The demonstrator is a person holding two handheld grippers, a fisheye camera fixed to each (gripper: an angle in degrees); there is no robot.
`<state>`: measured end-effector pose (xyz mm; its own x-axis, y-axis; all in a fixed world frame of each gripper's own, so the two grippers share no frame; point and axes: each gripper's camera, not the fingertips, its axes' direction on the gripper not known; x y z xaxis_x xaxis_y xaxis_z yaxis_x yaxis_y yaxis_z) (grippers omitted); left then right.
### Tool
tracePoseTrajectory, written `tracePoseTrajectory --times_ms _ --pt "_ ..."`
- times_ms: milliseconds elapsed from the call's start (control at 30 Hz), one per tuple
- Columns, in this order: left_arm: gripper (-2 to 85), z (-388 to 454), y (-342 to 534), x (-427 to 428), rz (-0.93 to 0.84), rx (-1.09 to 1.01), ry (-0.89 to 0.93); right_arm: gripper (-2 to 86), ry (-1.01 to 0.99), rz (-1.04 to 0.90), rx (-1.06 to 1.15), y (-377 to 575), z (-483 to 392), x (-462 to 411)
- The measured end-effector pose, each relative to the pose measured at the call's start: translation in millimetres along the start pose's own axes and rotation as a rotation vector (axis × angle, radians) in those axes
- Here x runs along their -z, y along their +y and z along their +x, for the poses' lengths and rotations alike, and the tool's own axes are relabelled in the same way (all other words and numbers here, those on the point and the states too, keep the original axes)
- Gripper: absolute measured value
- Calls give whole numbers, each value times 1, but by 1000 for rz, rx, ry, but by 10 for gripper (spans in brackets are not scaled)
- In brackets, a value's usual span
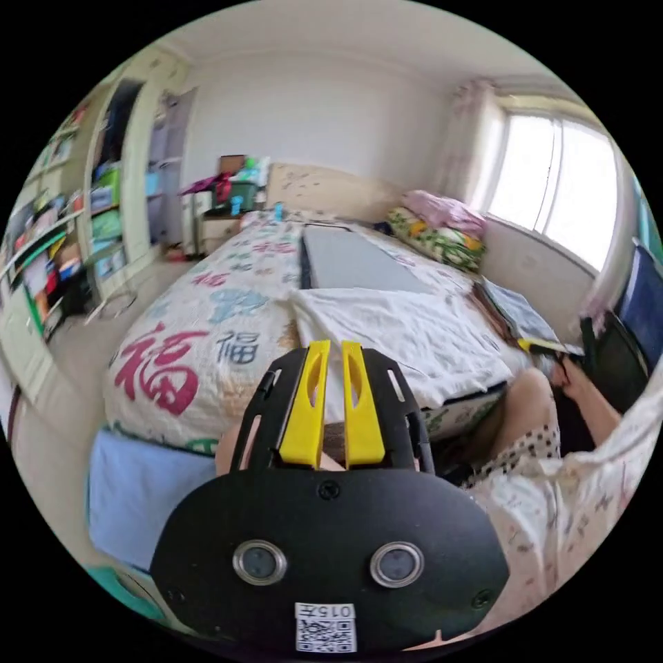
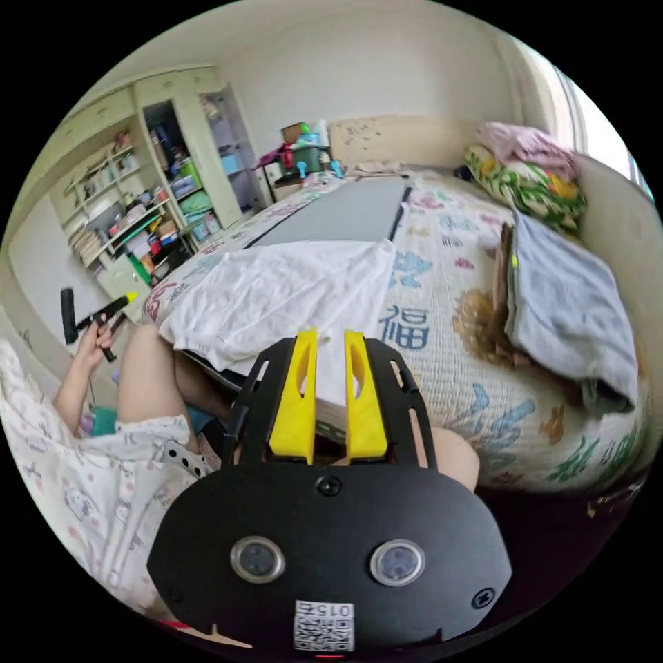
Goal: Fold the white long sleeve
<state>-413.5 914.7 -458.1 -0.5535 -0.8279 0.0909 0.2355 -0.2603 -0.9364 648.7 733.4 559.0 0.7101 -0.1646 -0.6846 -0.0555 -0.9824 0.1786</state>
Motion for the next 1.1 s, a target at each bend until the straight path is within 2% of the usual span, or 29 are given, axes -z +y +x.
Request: tracePoseTrajectory --times_ms 100,200,333,567,633,733,867,1000,1100 --pt "47 46 -27 -26 -42 -180 208 93 -157 18 234 4 -26 -12" --pt "68 92 -44 -60 -90 -347 290 106 -267 -69 392 9 -46 -43" --pt "98 147 -60 -110 -242 -548 340 126 -258 -164 515 23 -59 -85" --pt "94 180 -78 -168 -408 -683 305 113 -276 -292 546 35 -49 -135" --pt "85 188 -80 -185 -462 -727 270 84 -264 -317 536 36 -43 -149" --pt "73 193 -83 -200 -498 -751 275 43 -216 -365 527 33 -40 -167" --pt "41 180 -99 -210 -546 -713 351 1 -249 -389 538 24 -37 -177" --pt "19 134 -145 -207 -480 -576 504 -8 -368 -403 488 -10 -17 -181" --pt "10 94 -209 -209 -379 -515 511 -9 -313 -329 455 -68 4 -175"
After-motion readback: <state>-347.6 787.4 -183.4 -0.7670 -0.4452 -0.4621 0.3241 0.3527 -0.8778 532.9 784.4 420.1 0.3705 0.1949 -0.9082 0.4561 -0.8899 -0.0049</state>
